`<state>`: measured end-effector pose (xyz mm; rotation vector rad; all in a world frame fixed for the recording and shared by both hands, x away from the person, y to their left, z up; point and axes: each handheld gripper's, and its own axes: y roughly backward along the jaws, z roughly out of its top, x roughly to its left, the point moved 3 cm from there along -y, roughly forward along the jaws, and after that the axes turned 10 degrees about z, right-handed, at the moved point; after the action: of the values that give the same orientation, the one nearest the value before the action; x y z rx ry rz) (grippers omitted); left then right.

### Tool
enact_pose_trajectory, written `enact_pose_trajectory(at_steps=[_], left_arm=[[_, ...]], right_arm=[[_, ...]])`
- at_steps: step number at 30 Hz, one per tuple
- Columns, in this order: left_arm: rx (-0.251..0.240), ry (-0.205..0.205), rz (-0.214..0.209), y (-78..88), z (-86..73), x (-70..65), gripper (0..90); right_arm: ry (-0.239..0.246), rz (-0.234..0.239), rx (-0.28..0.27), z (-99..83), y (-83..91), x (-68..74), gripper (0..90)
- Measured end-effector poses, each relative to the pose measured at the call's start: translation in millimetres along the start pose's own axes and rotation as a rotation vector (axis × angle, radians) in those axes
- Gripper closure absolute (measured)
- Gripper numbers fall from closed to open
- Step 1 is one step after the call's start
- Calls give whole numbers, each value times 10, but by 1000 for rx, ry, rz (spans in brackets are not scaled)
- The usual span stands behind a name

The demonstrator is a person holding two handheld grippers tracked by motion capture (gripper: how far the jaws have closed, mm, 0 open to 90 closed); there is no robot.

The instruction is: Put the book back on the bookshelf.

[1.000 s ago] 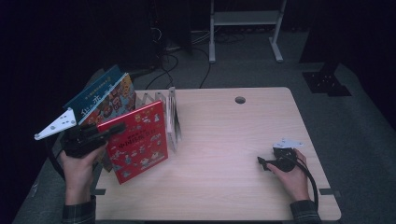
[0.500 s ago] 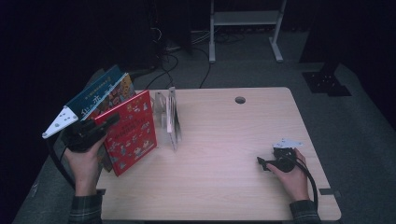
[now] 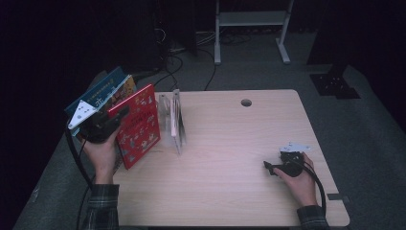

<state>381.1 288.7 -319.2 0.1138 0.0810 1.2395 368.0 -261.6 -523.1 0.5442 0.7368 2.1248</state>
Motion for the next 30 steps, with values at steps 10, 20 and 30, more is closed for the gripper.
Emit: enact_pose_trajectory(at_steps=[10, 20, 30], left_arm=[[-12, 12, 74, -296, -81, 68, 793], [-30, 20, 115, -511, -130, 68, 792], [-28, 4, 125, -606, -168, 18, 792]], right_arm=[[0, -1, 1, 1, 0, -6, 143], [-3, -4, -1, 3, -1, -14, 142], [-3, -5, 0, 4, 0, -23, 142]])
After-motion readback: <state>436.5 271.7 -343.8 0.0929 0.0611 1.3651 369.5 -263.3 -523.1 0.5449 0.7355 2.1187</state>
